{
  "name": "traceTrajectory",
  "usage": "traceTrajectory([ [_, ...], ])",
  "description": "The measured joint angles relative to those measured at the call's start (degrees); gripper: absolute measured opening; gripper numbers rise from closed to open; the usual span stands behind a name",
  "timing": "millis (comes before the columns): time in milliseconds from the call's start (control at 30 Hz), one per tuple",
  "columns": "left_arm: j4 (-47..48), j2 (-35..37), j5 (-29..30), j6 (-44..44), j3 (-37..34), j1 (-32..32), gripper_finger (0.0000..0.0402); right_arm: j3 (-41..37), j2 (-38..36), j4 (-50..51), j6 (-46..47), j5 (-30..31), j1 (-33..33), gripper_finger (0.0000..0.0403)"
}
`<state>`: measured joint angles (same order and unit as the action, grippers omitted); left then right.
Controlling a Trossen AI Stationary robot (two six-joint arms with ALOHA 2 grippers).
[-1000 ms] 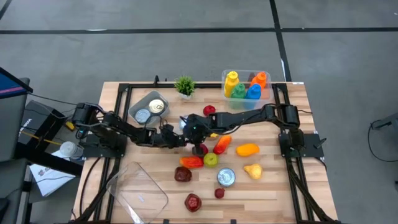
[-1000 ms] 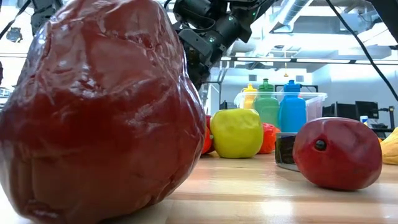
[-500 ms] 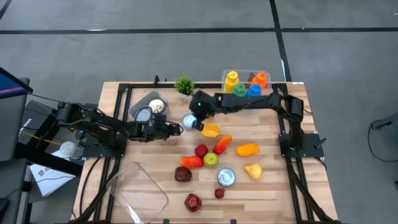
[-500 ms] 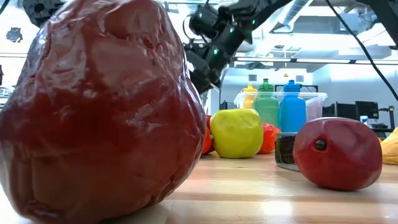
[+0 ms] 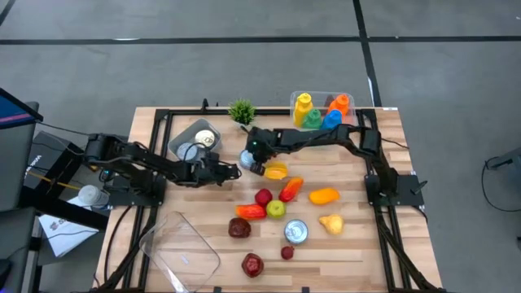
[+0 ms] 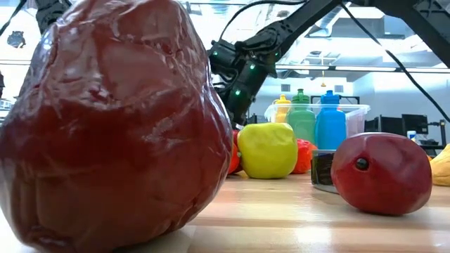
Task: Pick & Place Food Item
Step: Put the red tuna can into the gray bin
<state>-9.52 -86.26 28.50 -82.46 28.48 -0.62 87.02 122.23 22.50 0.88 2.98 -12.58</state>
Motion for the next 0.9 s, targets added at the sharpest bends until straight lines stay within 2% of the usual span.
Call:
traceTrajectory([
  [200,-2.5,-4.1,-2.8,-0.5,0.0,-0.2,0.0,0.0,-0.3,2.4,1.4,-1.7,5.1,0.0],
  [367,-2.2,-4.0,-2.9,-0.5,-0.1,-0.7,0.0,0.0,-0.4,1.8,0.9,-1.5,9.4,0.0],
  [600,-3.1,-3.9,-4.4,-0.5,-0.1,-1.8,0.0,-0.1,-4.3,3.3,2.3,-1.4,7.7,0.0],
  [900,-2.2,-3.7,-5.5,-2.4,-0.1,-4.4,0.0,-2.2,-4.1,6.4,2.1,-1.7,6.2,0.0],
])
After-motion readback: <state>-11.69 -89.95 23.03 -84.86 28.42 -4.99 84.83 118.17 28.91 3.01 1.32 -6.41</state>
